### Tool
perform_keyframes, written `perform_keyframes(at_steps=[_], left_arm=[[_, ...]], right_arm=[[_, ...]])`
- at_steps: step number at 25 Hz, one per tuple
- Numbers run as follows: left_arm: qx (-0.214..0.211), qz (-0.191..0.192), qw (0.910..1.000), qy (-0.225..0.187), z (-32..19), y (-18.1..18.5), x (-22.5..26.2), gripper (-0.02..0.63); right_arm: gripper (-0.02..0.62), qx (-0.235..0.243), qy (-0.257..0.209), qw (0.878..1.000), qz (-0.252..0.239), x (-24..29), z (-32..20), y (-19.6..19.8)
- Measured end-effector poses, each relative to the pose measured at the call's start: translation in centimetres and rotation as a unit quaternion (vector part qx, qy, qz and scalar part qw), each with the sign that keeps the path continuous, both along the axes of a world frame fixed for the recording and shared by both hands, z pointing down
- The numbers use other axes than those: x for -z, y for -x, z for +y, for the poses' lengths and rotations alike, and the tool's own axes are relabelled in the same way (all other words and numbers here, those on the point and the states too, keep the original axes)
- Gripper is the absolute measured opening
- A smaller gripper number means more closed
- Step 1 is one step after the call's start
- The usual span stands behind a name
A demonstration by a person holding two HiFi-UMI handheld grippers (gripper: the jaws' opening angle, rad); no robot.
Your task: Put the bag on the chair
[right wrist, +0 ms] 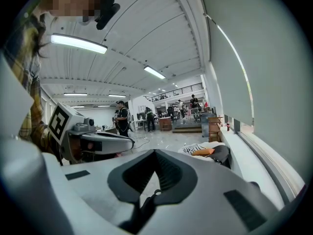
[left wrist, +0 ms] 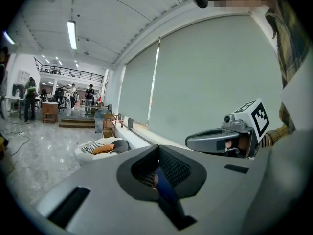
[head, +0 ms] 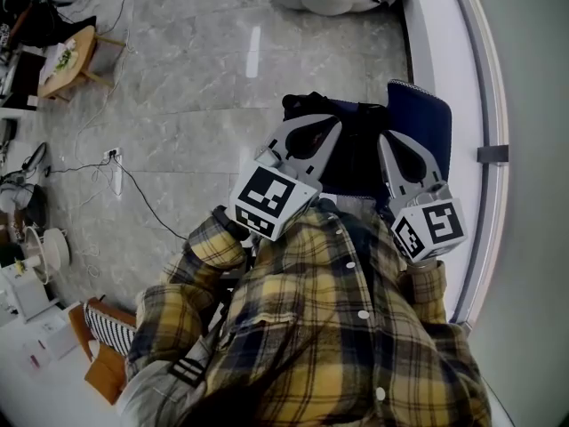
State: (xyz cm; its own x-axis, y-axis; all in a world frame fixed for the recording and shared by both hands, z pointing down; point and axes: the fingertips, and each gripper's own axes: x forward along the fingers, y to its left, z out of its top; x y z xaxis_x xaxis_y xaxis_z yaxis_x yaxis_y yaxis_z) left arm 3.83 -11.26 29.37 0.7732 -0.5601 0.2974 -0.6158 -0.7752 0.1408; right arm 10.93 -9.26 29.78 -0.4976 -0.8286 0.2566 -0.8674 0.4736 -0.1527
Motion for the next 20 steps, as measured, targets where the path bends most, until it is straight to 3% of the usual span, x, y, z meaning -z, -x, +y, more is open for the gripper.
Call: perform_keyframes(at_steps=[20], left_arm=[[0.004, -0.006, 0.9999, 0.013, 0.5, 0.4, -0.6, 0.020]], right_arm=[[0.017, -0.015, 0.023, 1.000, 0.006, -1.2, 1.2, -0.4]])
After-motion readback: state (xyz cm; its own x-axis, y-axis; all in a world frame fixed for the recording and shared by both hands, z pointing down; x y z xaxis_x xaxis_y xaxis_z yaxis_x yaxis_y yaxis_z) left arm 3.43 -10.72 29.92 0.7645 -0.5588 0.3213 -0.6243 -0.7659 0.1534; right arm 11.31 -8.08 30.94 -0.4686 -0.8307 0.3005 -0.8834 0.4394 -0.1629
